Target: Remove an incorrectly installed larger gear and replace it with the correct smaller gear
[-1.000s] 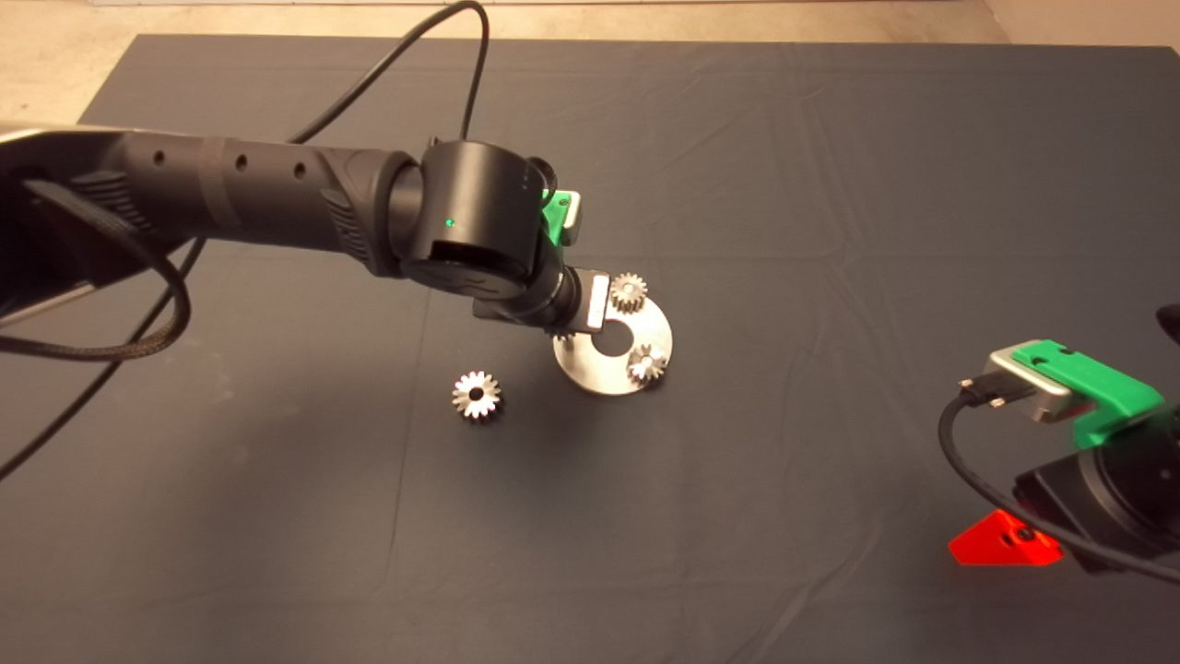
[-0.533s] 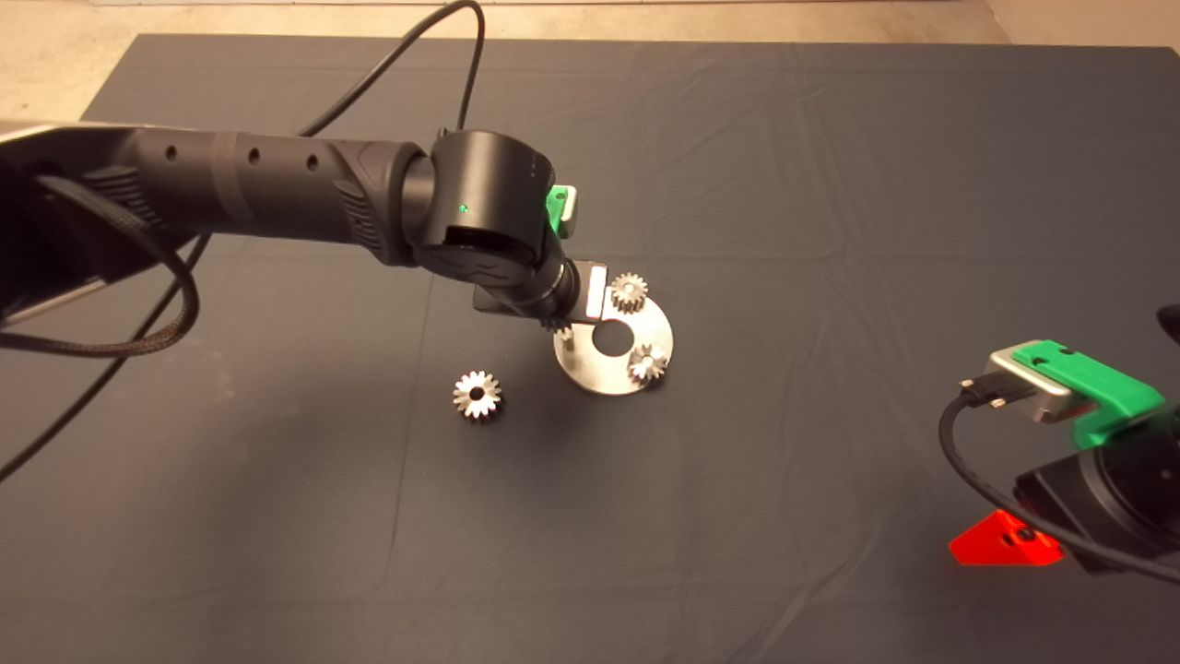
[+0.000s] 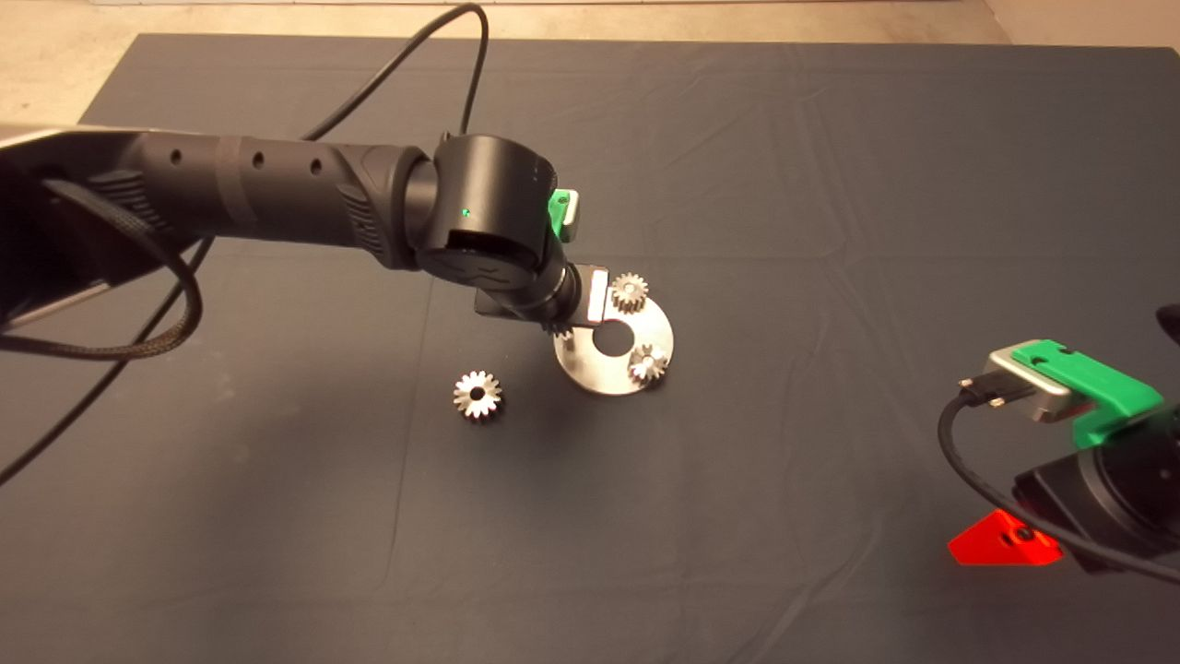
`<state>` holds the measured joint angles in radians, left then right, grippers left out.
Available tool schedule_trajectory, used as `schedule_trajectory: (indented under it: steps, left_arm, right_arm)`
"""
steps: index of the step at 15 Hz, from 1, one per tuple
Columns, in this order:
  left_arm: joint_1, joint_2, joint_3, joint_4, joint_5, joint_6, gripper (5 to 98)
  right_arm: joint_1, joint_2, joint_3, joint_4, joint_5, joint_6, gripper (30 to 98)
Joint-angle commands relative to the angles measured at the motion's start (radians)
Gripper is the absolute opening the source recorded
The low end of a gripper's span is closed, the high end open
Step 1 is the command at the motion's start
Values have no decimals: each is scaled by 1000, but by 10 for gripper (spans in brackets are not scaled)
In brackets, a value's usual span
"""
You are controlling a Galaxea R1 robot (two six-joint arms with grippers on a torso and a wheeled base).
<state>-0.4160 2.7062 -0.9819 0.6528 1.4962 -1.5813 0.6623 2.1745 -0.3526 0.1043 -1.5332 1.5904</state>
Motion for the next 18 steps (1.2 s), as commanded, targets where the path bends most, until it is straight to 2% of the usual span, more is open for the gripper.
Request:
schedule_trajectory:
  steps: [1,12,18]
  left_arm:
    - [17,-1,7,-1,2,-2,352]
    - [28,14,-39,27,2,6,352]
    - [29,28,-75,31,-17,32,352]
  right_arm:
    - [17,2,3,-26,-125,2,977]
    - [17,3,3,-26,-125,0,977]
    - [16,3,2,-26,-125,-1,977]
